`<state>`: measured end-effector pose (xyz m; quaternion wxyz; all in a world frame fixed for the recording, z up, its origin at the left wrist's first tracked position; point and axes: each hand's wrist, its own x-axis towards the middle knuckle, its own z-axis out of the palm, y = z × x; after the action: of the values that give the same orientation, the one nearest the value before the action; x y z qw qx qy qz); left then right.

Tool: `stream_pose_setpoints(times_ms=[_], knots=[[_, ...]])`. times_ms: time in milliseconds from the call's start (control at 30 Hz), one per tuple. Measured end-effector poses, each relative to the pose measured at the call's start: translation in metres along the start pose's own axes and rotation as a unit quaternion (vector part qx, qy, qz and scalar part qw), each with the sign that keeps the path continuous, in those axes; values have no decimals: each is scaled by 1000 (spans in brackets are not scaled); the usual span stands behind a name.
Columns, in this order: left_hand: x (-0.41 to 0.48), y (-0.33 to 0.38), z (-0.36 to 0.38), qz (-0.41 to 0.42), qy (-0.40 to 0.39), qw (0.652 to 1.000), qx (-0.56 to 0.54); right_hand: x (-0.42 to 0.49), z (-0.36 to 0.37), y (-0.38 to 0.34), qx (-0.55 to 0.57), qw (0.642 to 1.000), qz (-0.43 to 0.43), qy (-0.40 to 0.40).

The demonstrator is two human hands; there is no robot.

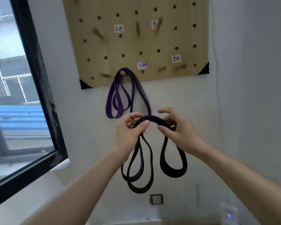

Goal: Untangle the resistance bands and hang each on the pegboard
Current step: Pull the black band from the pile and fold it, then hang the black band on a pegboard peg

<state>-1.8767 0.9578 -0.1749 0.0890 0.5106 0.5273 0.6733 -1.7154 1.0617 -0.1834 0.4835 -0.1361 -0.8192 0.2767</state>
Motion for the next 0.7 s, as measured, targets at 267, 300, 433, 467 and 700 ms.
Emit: stream_pose_setpoints(times_ms=[267,300,433,467,700], knots=[[94,52,35,101,34,993,59,79,-53,-18,-105,992,-61,37],[104,58,39,110,36,991,67,88,-59,-18,-115,990,-68,45],[149,70,55,126,45,988,79,124,-76,-13,-125,985,-88,85],[159,72,60,128,49,987,86,134,-79,-11,-128,983,-89,93],[219,54,81,161,42,978,126,177,-78,19,-162,979,-74,102]])
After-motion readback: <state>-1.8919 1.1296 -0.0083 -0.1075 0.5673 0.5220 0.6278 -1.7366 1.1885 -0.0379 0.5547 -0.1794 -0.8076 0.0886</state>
